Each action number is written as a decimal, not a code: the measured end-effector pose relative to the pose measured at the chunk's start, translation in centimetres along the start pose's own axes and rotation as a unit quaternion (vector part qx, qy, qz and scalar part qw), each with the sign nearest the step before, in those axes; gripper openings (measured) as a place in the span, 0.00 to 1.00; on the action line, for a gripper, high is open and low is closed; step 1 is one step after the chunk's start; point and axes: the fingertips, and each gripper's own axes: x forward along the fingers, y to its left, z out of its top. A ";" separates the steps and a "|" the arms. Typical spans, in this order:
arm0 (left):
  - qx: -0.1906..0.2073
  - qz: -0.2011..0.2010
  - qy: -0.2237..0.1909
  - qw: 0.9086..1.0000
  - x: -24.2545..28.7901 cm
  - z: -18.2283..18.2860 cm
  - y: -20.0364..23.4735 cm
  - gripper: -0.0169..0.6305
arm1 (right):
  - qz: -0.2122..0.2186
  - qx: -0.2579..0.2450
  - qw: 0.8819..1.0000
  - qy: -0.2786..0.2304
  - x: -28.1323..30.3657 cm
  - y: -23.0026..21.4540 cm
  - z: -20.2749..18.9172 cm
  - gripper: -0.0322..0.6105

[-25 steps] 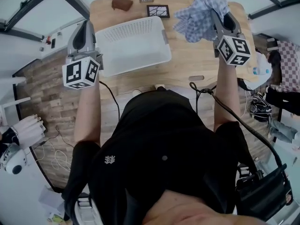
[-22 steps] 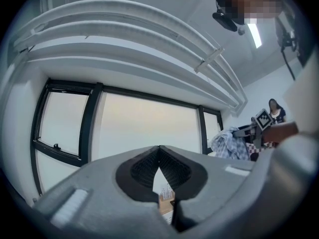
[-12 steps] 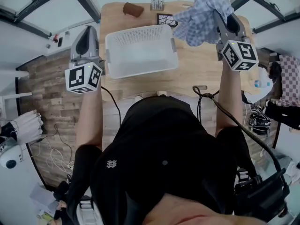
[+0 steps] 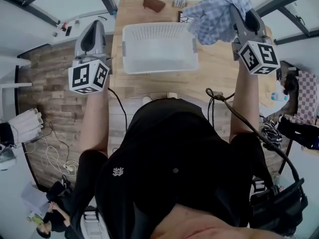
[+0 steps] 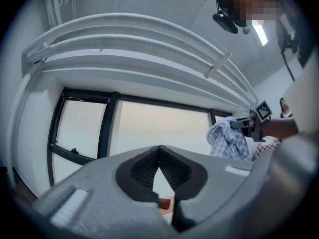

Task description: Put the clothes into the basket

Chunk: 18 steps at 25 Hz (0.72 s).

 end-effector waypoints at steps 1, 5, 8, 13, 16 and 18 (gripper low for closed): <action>0.000 0.002 -0.001 1.000 -0.2 0.0 0.1 0.03 | 0.003 -0.001 1.000 0.000 0.2 0.2 0.0 0.22; -0.001 0.014 -0.001 1.000 -1.3 0.5 1.1 0.03 | 0.017 -0.002 1.000 -0.006 0.9 1.6 0.9 0.22; 0.001 0.022 -0.002 1.000 -1.9 0.8 1.7 0.03 | 0.030 -0.001 0.999 -0.014 1.6 2.8 1.6 0.22; 0.004 0.030 -0.003 1.000 -2.9 1.1 2.3 0.03 | 0.049 0.006 0.998 -0.027 2.4 4.6 2.4 0.22; 0.008 0.029 0.000 1.000 -3.6 1.5 3.1 0.03 | 0.062 0.011 0.997 -0.035 3.0 6.3 3.4 0.22; 0.010 0.030 0.002 0.999 -4.4 1.5 4.2 0.03 | 0.073 0.027 0.996 -0.040 3.5 7.8 3.7 0.22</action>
